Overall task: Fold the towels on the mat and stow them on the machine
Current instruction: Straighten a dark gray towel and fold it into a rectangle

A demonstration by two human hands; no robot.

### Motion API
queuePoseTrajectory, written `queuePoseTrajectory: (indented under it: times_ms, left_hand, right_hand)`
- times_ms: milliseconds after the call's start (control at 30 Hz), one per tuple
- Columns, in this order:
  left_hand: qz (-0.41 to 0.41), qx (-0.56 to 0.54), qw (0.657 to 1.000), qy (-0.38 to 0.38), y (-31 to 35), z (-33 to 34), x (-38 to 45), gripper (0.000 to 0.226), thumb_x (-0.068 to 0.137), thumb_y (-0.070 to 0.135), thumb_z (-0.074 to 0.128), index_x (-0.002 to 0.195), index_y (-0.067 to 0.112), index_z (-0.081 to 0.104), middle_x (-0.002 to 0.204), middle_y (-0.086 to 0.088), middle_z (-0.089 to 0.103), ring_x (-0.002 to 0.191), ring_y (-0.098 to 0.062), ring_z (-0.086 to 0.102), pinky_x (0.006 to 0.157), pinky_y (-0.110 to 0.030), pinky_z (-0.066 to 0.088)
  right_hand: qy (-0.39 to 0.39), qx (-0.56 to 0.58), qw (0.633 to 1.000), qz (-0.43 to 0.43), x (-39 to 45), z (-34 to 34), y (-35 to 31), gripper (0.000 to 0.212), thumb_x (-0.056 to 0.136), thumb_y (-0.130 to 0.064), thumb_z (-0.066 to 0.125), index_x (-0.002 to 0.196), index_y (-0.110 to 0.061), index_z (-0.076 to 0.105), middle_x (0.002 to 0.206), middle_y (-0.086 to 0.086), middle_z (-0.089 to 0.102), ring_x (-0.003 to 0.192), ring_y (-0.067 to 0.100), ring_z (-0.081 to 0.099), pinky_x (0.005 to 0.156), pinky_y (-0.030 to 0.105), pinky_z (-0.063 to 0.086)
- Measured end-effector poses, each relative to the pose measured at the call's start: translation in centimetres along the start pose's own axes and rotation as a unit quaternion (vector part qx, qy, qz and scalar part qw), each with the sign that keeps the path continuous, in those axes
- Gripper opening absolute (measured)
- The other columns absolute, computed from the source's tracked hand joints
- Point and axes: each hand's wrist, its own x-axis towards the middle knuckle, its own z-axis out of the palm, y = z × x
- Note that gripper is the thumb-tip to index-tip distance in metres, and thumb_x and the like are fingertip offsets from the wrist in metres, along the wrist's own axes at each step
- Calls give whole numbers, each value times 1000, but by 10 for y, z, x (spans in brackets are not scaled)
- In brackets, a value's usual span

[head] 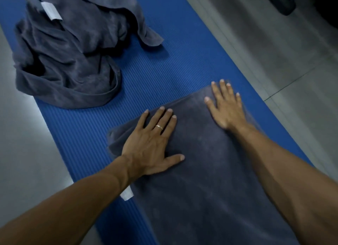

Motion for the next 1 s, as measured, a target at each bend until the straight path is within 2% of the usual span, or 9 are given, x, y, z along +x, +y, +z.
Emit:
queuePoseTrajectory:
  times_ms: [167,300,367,467,533,633,700,833,1000]
  left_hand:
    - [8,15,1000,-25,1,-2,1,114,67,97,10,154,25,-9,162,-8,-10,147,-25,-17,116,-54,-12]
    - [8,17,1000,-18,3,-3,1,121,61,101,10,153,26,-10,162,-9,-10,147,-25,-17,117,-55,-8]
    - [5,24,1000,-19,3,-3,1,121,60,101,9,153,26,-10,162,-9,-10,147,-25,-17,117,-55,-7]
    - [-6,34,999,-30,4,-5,1,120,61,100,11,154,25,-6,162,-11,-7,147,-26,-16,115,-58,-9]
    - [2,45,999,-10,16,-10,-1,110,71,89,17,154,18,8,161,-16,2,148,-32,-11,113,-62,-10]
    - [91,27,993,74,80,-2,-12,75,81,47,30,145,9,39,156,-15,28,147,-36,12,114,-65,5]
    - [117,-38,990,74,132,17,-24,66,88,41,32,141,4,45,149,-14,41,143,-34,27,113,-63,17]
    - [126,6,992,-19,168,48,-40,92,89,70,24,150,2,23,157,-20,22,148,-35,9,116,-60,7]
    - [113,70,990,-47,173,46,-36,104,79,82,19,154,12,5,161,-17,0,148,-34,-9,115,-60,-3]
  right_hand:
    - [15,-19,998,62,10,-15,-13,69,99,-58,18,156,-20,8,164,4,0,151,23,-2,120,54,0]
    - [82,91,991,-56,-91,2,-50,59,100,-47,27,151,-17,32,160,5,22,149,21,16,121,43,6]
    - [21,16,996,-87,-126,17,-30,64,97,-55,16,154,-27,18,163,-1,9,151,18,4,121,42,1]
    - [-16,-9,997,74,-119,22,36,64,98,-59,13,155,-32,0,164,-2,-7,150,18,-8,121,47,-2]
    - [-21,1,989,150,-111,17,59,64,100,-57,13,156,-28,3,164,1,-5,151,20,-5,121,50,0]
    - [41,47,991,120,-128,18,41,58,103,-44,23,155,-18,17,164,6,7,150,23,5,122,47,6]
    - [77,98,989,83,-159,27,19,53,103,-35,29,152,-15,26,162,7,16,149,23,13,121,45,12]
    - [25,44,999,18,-226,55,49,60,98,-42,16,154,-21,23,163,1,14,150,18,8,121,44,9]
    - [-15,47,979,196,-223,56,158,67,96,-63,13,155,-33,1,163,-6,-8,150,15,-9,121,48,-3]
